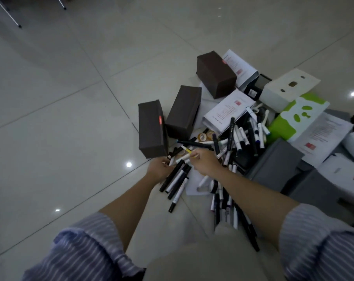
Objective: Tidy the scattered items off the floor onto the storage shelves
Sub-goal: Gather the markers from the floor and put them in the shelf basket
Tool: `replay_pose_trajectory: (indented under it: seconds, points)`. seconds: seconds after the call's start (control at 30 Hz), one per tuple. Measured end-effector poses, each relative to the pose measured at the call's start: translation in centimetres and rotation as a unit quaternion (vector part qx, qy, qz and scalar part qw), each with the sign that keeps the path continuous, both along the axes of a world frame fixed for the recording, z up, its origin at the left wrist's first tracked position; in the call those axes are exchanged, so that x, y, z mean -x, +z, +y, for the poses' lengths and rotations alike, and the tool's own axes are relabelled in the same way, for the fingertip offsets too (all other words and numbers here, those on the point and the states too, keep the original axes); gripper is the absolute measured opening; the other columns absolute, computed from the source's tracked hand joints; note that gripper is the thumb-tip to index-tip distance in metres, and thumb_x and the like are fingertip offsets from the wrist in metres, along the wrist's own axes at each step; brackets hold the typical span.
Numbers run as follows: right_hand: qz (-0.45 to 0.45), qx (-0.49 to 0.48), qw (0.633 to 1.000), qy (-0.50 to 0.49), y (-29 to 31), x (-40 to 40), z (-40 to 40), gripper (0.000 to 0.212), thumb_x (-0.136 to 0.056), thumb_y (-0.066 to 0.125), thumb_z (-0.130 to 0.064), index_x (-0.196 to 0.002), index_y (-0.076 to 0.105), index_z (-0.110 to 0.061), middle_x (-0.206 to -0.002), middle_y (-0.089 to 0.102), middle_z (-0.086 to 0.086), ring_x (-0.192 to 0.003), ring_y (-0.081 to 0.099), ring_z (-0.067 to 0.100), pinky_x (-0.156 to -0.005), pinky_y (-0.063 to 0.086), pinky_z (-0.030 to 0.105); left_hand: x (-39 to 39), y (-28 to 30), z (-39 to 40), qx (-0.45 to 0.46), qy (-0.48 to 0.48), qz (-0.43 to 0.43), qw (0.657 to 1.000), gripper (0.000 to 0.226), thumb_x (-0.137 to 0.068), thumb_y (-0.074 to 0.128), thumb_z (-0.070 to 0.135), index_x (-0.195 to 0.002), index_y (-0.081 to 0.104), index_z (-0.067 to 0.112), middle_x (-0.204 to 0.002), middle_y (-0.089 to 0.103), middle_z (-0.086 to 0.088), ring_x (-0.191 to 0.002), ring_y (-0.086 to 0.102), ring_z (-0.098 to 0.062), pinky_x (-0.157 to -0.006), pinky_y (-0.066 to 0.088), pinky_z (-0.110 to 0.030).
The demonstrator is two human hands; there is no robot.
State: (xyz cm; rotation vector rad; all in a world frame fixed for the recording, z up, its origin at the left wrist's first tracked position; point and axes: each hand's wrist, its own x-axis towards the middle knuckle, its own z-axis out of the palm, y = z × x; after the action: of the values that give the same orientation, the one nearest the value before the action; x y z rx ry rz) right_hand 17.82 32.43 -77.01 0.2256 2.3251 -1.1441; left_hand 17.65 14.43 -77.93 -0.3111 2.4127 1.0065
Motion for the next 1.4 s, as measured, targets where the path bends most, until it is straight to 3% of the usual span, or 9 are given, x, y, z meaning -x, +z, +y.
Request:
replay_pose_trajectory:
  seconds: [0.23,0.37,0.43,0.6,0.9,1.07,1.17,1.27,1.4]
  points:
    - [-0.100,0.016,0.984,-0.148,-3.5,-0.5,-3.2,0.019,-0.092,0.060,-0.014,-0.083,0.062,0.003,-0.082,0.066,0.024,-0.066,0.062,0.033,-0.063,0.057,0.042,-1.9,-2.5,0.0,0.079,-0.133,0.050,0.987,0.028,-0.091,0.053,0.009,-0.114,0.070,0.009,-0.118,0.067,-0.011,-0.108,0.061,-0.028,-0.088,0.048,-0.028]
    - [-0.217,0.016,0.952,-0.216,-5.3,-2.7,-4.5,0.019,-0.092,0.061,-0.012,-0.092,0.065,0.007,-0.073,0.066,0.019,-0.042,0.058,0.024,-0.039,0.043,0.023,-3.0,-4.9,0.4,0.083,-0.128,0.081,0.985,0.027,-0.089,0.053,0.008,-0.108,0.072,0.012,-0.111,0.070,-0.010,-0.104,0.063,-0.026,-0.085,0.048,-0.028]
    - [-0.268,0.058,0.929,-0.248,-6.2,-4.0,-5.2,0.018,-0.090,0.065,-0.009,-0.090,0.065,0.009,-0.072,0.066,0.021,-0.047,0.063,0.026,-0.045,0.052,0.029,-3.5,-6.0,0.5,0.090,-0.126,0.088,0.984,0.027,-0.088,0.053,0.006,-0.108,0.071,0.012,-0.112,0.069,-0.010,-0.104,0.062,-0.027,-0.085,0.047,-0.028]
    - [-0.220,0.053,0.927,-0.300,-8.1,-4.7,-6.8,0.025,-0.078,0.081,-0.017,-0.083,0.068,0.004,-0.072,0.071,0.018,-0.056,0.068,0.028,-0.050,0.056,0.033,-3.4,-8.1,0.4,0.090,-0.100,0.145,0.980,0.022,-0.092,0.053,0.009,-0.105,0.070,0.011,-0.113,0.064,-0.009,-0.101,0.061,-0.025,-0.081,0.044,-0.026]
    - [-0.182,0.047,0.926,-0.328,-9.2,-3.9,-6.7,0.020,-0.073,0.078,-0.014,-0.081,0.068,0.001,-0.071,0.071,0.016,-0.059,0.071,0.027,-0.058,0.061,0.037,-3.2,-10.0,-0.1,0.108,-0.107,0.215,0.965,0.015,-0.088,0.061,0.014,-0.096,0.072,0.009,-0.095,0.068,-0.011,-0.090,0.062,-0.026,-0.074,0.045,-0.028]
    - [-0.046,0.014,0.934,-0.353,-8.8,-3.5,-5.3,0.036,-0.089,0.052,-0.038,-0.091,0.061,-0.003,-0.080,0.063,0.009,-0.070,0.061,0.027,-0.059,0.048,0.030,-3.5,-9.7,-0.4,0.092,-0.084,0.213,0.969,0.018,-0.080,0.065,0.014,-0.097,0.070,0.011,-0.090,0.067,-0.008,-0.084,0.061,-0.023,-0.072,0.049,-0.029]
    - [-0.014,0.047,0.912,-0.406,-9.6,-2.7,-4.6,0.048,-0.086,0.037,-0.039,-0.116,0.056,-0.007,-0.097,0.065,0.017,-0.081,0.064,0.034,-0.074,0.054,0.041,-3.7,-9.1,-0.6,0.029,-0.007,0.214,0.976,0.014,-0.077,0.066,0.013,-0.090,0.063,0.009,-0.082,0.058,-0.003,-0.073,0.053,-0.018,-0.060,0.037,-0.024]
    - [-0.041,0.007,0.931,-0.362,-9.4,-2.9,-4.9,0.042,-0.097,0.049,-0.036,-0.120,0.054,-0.001,-0.106,0.063,0.019,-0.089,0.059,0.032,-0.074,0.045,0.035,-3.4,-8.8,-1.5,0.009,0.039,0.207,0.978,0.005,-0.086,0.055,0.006,-0.087,0.052,0.003,-0.087,0.052,-0.010,-0.072,0.049,-0.023,-0.057,0.029,-0.025]
    - [-0.055,-0.052,0.945,-0.319,-9.4,-3.2,-6.6,0.061,-0.079,0.076,-0.049,-0.109,0.061,0.003,-0.109,0.064,0.018,-0.102,0.063,0.034,-0.069,0.043,0.031,-2.5,-9.3,-2.5,0.033,0.010,0.182,0.983,0.007,-0.093,0.048,0.003,-0.098,0.049,-0.002,-0.100,0.046,-0.017,-0.079,0.048,-0.028,-0.062,0.030,-0.028]
